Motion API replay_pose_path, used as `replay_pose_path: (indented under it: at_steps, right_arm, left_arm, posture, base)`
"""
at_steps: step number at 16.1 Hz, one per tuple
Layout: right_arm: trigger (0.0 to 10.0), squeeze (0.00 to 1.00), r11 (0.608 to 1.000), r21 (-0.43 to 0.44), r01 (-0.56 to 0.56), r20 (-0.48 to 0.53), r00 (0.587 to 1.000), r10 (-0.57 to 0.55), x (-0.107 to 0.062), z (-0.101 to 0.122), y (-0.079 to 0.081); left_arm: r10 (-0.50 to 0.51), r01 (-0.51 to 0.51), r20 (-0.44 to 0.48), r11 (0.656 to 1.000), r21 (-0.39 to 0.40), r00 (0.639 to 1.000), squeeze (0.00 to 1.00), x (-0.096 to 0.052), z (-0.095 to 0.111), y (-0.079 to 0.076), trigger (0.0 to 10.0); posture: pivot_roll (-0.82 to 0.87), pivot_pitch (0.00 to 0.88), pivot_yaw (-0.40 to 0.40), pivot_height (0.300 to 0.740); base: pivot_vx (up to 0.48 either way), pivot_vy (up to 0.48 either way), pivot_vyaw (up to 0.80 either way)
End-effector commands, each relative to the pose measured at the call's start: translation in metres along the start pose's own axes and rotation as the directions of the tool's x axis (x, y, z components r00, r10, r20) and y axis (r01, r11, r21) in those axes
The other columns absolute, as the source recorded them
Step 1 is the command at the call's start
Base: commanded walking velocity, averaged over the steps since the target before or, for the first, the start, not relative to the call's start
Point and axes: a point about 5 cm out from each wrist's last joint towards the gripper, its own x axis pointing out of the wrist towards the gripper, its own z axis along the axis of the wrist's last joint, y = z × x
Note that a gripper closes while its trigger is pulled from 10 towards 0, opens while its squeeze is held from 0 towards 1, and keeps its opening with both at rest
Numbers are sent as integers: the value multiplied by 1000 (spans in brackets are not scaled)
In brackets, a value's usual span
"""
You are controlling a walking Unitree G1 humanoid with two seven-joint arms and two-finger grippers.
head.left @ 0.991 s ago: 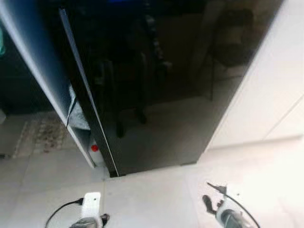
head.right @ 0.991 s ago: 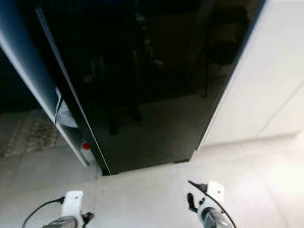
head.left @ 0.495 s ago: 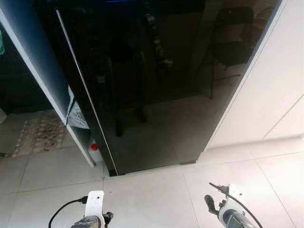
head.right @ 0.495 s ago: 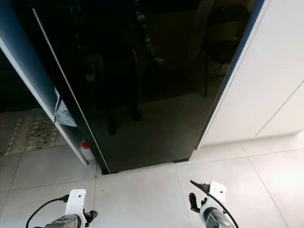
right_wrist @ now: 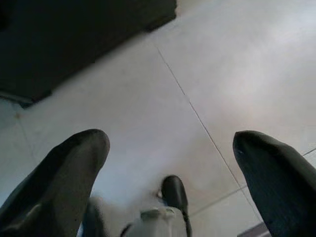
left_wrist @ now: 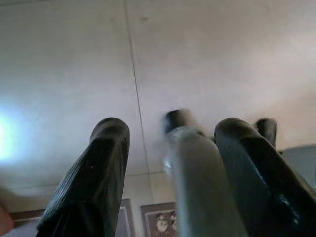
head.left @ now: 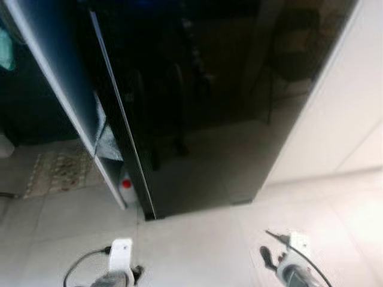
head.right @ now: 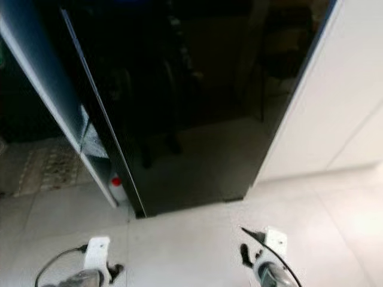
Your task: Restocking fridge
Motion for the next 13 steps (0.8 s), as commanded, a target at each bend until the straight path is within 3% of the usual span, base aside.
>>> replay_pose_path:
  at_steps: [1,13]
  right_arm:
    - [10000,0,1000,13,-7,3,1000,7,1,0,5]
    - [10000,0,1000,11,-8,-2,1000,8,1,-1,5]
  left_arm:
    - [16,-16,2,1000,1,1000,0,0,2,6,10000]
    - [15,-15,-3,1000,-1,1000,0,0,1,7,10000]
  posture:
    - [-130,52,-13,740]
    - [-127,53,-9,740]
  base:
    - [0,360,0]
    - [0,361,0]
